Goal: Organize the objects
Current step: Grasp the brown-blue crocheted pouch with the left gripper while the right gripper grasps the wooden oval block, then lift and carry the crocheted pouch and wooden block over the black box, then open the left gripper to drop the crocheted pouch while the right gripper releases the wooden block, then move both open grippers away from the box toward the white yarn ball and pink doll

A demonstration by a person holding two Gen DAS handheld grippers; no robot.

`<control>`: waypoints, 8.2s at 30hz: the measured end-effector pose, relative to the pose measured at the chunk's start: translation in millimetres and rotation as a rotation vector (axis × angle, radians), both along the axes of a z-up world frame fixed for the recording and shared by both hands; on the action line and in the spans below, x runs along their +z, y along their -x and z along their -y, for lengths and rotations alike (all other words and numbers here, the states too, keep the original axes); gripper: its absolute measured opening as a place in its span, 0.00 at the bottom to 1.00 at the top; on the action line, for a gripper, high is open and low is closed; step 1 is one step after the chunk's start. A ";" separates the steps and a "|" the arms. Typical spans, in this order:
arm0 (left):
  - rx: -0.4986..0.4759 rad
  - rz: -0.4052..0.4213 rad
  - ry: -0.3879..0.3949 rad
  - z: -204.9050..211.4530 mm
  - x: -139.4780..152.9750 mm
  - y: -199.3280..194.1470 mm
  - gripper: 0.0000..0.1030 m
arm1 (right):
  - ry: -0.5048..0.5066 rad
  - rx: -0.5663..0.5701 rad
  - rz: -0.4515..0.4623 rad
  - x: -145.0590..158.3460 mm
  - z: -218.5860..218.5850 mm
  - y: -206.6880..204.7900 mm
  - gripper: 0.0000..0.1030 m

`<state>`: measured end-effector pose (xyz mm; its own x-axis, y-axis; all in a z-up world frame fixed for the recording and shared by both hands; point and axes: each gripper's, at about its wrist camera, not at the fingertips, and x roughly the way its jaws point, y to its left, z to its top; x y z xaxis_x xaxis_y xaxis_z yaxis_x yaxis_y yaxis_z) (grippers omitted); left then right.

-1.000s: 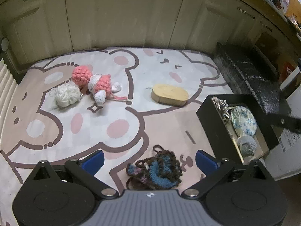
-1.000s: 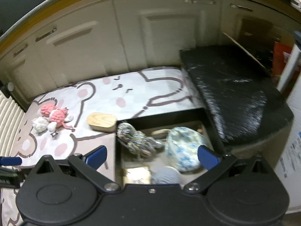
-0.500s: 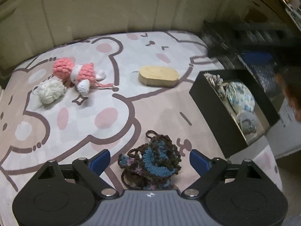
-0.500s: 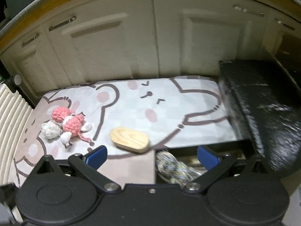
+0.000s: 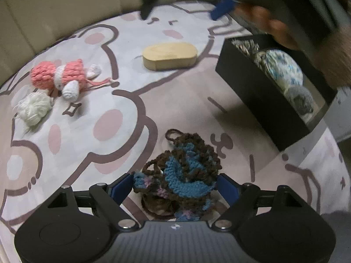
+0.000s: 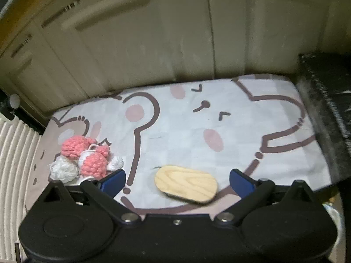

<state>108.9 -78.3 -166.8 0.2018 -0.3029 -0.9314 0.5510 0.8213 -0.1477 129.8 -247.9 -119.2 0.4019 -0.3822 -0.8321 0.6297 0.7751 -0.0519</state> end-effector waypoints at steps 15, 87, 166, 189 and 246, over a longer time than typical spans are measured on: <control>-0.059 -0.056 -0.008 -2.3 -34.4 -12.4 0.75 | -0.068 -0.006 -0.058 -56.5 36.3 -21.1 0.97; 0.363 0.096 0.193 -62.7 58.0 -32.3 0.34 | 0.062 0.203 -0.050 34.1 -64.1 64.2 0.90; 0.096 -0.008 0.330 140.8 55.7 -16.8 0.35 | -0.020 -0.073 0.030 52.0 101.6 173.6 0.93; 0.063 0.013 0.265 158.7 48.2 -20.8 0.71 | -0.037 -0.039 0.011 59.6 97.0 185.0 0.92; 0.153 0.184 0.231 89.2 112.8 9.7 1.00 | 0.164 0.048 0.075 119.9 48.7 267.9 0.98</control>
